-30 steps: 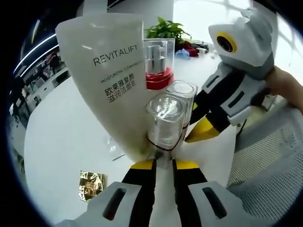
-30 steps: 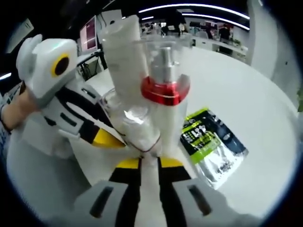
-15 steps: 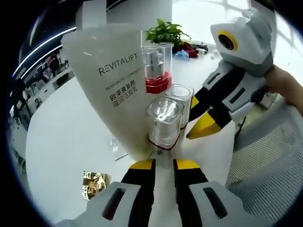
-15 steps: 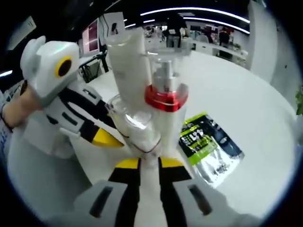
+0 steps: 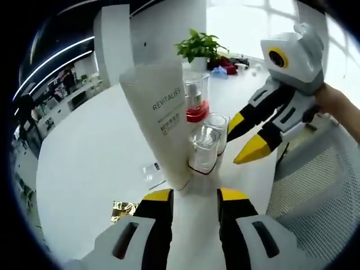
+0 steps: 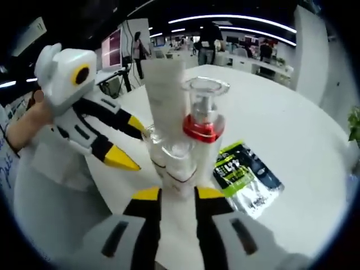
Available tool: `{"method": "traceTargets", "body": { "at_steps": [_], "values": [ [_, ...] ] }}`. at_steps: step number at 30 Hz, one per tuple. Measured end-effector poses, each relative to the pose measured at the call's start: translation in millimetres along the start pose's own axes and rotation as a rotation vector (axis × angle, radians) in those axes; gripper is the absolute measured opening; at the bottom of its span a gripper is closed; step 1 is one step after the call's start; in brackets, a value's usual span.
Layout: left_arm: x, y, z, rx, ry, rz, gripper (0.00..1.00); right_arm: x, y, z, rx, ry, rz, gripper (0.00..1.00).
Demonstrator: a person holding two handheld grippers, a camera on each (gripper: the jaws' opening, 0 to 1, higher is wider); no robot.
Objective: Arrange the skincare products in the storage area until every visible bottle or jar stands upright without overlapping.
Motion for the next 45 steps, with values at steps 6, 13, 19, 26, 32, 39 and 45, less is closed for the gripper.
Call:
{"method": "traceTargets", "body": {
  "at_steps": [6, 13, 19, 26, 32, 39, 45],
  "values": [
    [-18.0, -0.6, 8.2, -0.009, -0.046, -0.014, 0.37, -11.3, -5.7, 3.2, -0.022, 0.018, -0.017, 0.33],
    [-36.2, 1.7, 12.1, 0.004, -0.053, -0.009, 0.46, -20.3, -10.9, 7.7, -0.038, 0.022, -0.033, 0.43],
    [-53.1, 5.3, 15.1, -0.011, -0.076, -0.019, 0.51, -28.5, -15.4, 11.1, -0.049, 0.03, -0.036, 0.53],
    [-68.3, 11.4, 17.8, -0.021, -0.095, -0.012, 0.59, -33.7, -19.6, 16.7, -0.064, 0.03, -0.036, 0.62],
    [-79.8, 15.6, 19.2, -0.034, -0.104, -0.012, 0.68, -35.1, -22.3, 19.0, -0.057, 0.03, -0.039, 0.7],
    [-91.2, 21.9, 20.0, -0.045, -0.11, -0.003, 0.75, -37.3, -26.0, 20.4, -0.076, 0.025, -0.042, 0.78],
    [-96.5, 25.6, 21.4, -0.038, -0.112, 0.003, 0.83, -38.0, -28.4, 21.4, -0.09, 0.008, -0.053, 0.83]
  ]
}}
Point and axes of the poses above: the point that each gripper's makers call its tool centre point, and the gripper's own axes: x roughly forward along the fingers, z roughly to its left, y roughly out of its underside, the point moved 10 cm from there along -x, roughly backward along the fingers, and after that the axes turned 14 degrees about x, right-handed, at the moved point
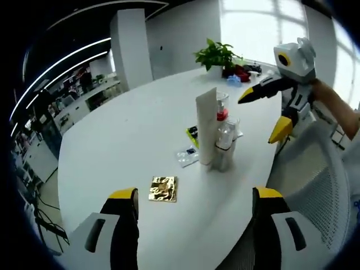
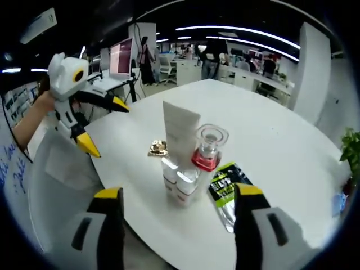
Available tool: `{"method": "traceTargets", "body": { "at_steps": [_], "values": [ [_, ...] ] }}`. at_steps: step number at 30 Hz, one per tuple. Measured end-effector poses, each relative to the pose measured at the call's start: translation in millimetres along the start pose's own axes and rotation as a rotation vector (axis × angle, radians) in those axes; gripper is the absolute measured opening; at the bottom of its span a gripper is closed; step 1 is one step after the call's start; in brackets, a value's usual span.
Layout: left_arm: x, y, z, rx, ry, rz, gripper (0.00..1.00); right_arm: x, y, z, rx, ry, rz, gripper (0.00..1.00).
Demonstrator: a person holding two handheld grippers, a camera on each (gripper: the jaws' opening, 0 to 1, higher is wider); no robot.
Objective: Arrange the skincare products in the storage area until every visible bottle or jar stands upright without overlapping.
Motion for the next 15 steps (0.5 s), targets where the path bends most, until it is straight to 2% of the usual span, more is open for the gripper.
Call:
{"method": "traceTargets", "body": {
  "at_steps": [15],
  "values": [
    [-12.4, 4.0, 7.4, -0.001, -0.031, 0.001, 0.94, -1.6, -8.0, -1.3, -0.054, 0.011, -0.011, 0.94]
  ]
}}
Point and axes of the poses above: the point that each gripper's makers call its tool centre point, and the gripper's own axes: x roughly forward along the fingers, z roughly to its left, y roughly out of its underside, the point moved 10 cm from there along -x, roughly backward along the fingers, and after that the axes turned 14 degrees about x, right-handed, at the moved point
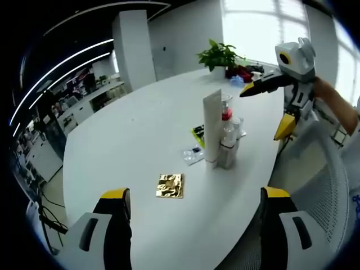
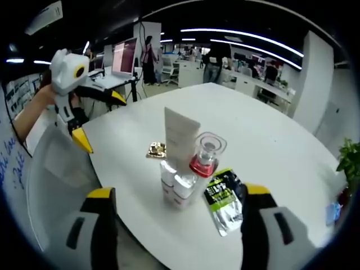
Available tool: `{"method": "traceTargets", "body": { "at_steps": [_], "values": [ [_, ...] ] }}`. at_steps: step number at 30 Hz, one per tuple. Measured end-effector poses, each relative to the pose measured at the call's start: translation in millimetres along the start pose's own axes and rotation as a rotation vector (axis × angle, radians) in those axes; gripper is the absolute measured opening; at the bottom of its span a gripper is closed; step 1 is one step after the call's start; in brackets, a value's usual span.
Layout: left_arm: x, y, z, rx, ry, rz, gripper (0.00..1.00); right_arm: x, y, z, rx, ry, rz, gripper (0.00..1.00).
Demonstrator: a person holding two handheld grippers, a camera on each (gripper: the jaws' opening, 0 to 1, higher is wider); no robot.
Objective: Arrange the skincare products in the storage area until every visible bottle or jar stands upright without overlapping.
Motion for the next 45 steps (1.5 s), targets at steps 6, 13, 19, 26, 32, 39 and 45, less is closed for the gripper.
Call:
{"method": "traceTargets", "body": {
  "at_steps": [6, 13, 19, 26, 32, 39, 45],
  "values": [
    [-6.1, 4.4, 4.0, -0.015, -0.004, 0.003, 0.97, 1.1, -1.5, -0.1, -0.012, 0.006, 0.002, 0.98],
    [-10.6, 7.4, 5.3, -0.019, -0.014, 0.007, 0.97, 2.4, -1.1, 0.1, -0.016, 0.0, 0.007, 0.99],
    [-10.9, 8.4, 6.3, -0.02, -0.018, 0.009, 0.97, 1.6, -1.9, -0.1, 0.002, -0.01, 0.01, 1.0],
    [-9.8, 10.1, 8.6, -0.018, -0.024, 0.016, 0.97, 0.6, -0.7, -6.7, 0.013, -0.008, 0.016, 1.0],
    [-7.7, 11.5, 9.1, -0.02, -0.028, 0.02, 0.97, 2.5, 2.2, -12.5, 0.015, -0.006, 0.034, 1.0],
    [-4.3, 13.0, 9.6, -0.01, -0.029, 0.034, 0.95, 5.3, 4.4, -20.1, 0.018, -0.005, 0.045, 1.0],
    [-2.8, 15.1, 11.2, -0.017, -0.028, 0.038, 0.93, 9.4, 8.1, -28.0, 0.022, 0.001, 0.065, 1.0]
  ]
}}
Point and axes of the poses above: the point that each gripper's makers call its tool centre point, and the gripper's own axes: x roughly forward along the fingers, z roughly to its left, y roughly out of its underside, the point moved 10 cm from there along -x, roughly backward along the fingers, and after that the axes turned 14 degrees about x, right-handed, at the moved point
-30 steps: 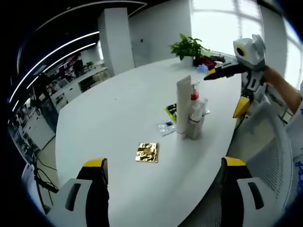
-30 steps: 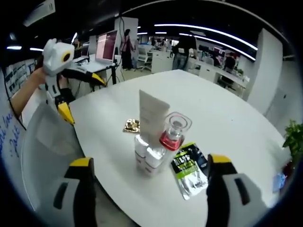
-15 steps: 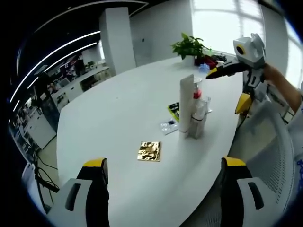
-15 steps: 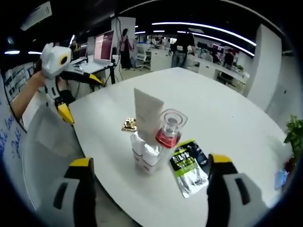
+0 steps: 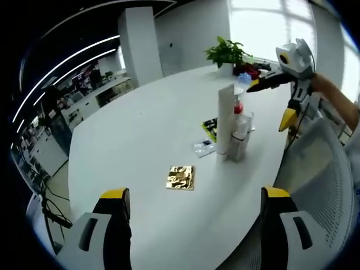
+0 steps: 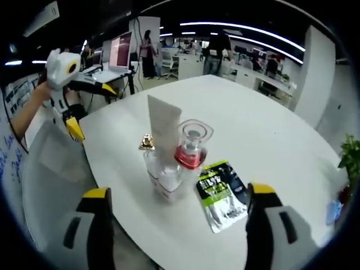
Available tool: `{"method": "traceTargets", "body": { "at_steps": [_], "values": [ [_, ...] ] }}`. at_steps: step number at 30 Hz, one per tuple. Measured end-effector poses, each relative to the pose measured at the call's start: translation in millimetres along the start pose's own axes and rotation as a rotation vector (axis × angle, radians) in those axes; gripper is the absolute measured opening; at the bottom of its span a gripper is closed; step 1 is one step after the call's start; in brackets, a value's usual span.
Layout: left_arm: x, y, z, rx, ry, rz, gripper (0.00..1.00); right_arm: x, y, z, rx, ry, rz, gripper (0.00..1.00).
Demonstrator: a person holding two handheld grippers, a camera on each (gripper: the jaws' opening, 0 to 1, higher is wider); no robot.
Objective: Arrange the skincare products in the storage area until every visible bottle or jar stands upright without overlapping.
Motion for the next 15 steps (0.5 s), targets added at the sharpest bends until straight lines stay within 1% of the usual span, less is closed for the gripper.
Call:
{"method": "traceTargets", "body": {
  "at_steps": [5, 9, 15],
  "values": [
    [1.1, -0.5, 1.8, -0.013, 0.002, -0.017, 0.94, 3.1, 3.8, -10.6, 0.014, 0.01, 0.021, 1.0],
    [2.1, -0.3, 2.2, -0.015, 0.01, -0.012, 0.94, 5.3, 7.5, -24.5, 0.025, 0.039, 0.035, 1.0],
    [3.5, 0.7, 3.2, -0.019, 0.014, -0.009, 0.95, 12.5, 17.1, -43.5, 0.026, 0.079, 0.083, 0.99]
  ]
}}
Point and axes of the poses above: the point that each gripper's makers call its tool centre point, and the gripper's own axes: x roughly forward along the fingers, z roughly to its left, y roughly out of its underside, the point moved 10 cm from there along -x, roughly backward along the fingers, and after that the axes turned 14 degrees about x, right-handed, at the moved point
